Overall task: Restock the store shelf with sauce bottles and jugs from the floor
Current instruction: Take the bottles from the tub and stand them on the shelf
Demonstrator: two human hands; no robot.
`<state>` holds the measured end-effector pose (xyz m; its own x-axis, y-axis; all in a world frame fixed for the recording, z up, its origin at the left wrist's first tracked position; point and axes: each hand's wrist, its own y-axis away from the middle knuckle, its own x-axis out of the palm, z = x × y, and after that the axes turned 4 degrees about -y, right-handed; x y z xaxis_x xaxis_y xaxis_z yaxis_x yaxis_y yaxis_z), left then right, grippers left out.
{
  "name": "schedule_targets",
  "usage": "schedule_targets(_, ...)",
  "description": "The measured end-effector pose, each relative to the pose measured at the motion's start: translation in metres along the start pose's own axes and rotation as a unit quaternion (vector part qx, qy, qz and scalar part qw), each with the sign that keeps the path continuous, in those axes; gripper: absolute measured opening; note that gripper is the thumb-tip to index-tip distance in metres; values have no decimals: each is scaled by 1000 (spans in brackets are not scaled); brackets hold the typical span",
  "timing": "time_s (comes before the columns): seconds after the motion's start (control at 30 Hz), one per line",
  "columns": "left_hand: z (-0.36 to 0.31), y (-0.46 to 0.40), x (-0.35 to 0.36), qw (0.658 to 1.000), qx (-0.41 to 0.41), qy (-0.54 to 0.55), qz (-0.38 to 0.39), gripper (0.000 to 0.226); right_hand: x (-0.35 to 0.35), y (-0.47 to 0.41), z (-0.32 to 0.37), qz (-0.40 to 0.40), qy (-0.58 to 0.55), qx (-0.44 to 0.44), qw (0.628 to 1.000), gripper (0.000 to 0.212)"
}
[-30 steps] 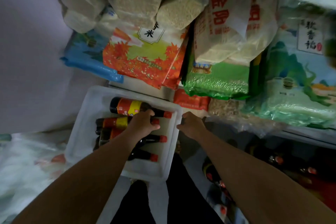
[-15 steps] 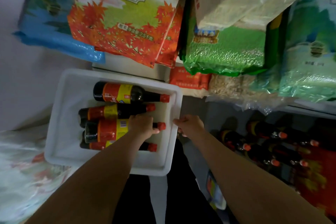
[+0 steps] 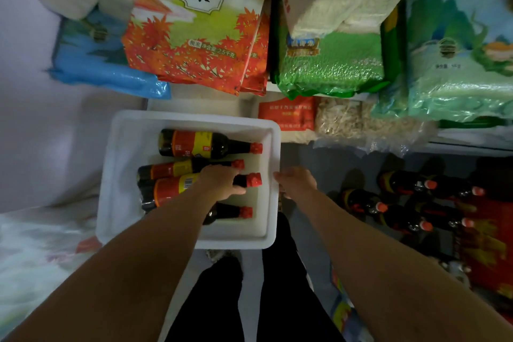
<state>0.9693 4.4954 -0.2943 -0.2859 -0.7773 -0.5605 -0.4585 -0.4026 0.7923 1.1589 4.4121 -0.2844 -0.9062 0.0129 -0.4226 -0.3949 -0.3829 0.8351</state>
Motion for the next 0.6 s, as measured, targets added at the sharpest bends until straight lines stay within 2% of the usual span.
schedule_targets(0.17, 23, 56, -49, 985, 41, 162, -40, 28, 2, 46, 11, 2, -4, -25, 1000, 36)
schedule_targets(0.2, 28, 69, -60, 981, 49, 180, -59, 31, 1, 57, 14, 10, -39, -25, 999, 38)
schedule_targets(0.27, 33, 97, -82, 968, 62, 225, -94, 51, -3, 87, 26, 53, -120, -39, 991, 37)
schedule_targets(0.33, 30, 127, -107, 947, 69, 292, -115, 63, -9, 122, 39, 138, -175, -79, 972, 28)
schedule_targets(0.37, 27, 142, -121, 934, 76, 324, -129, 60, -13, 138, 44, 171, -178, -105, 963, 25)
schedule_targets(0.43, 16, 165, -150, 903, 103, 384, -159, 51, -23, 166, 56, 216, -175, -155, 948, 34)
schedule_targets(0.5, -1, 192, -180, 874, 136, 431, -179, 41, -34, 187, 67, 233, -178, -191, 937, 42)
schedule_targets(0.6, -31, 235, -229, 842, 198, 454, -216, 37, -57, 211, 86, 233, -202, -257, 916, 41)
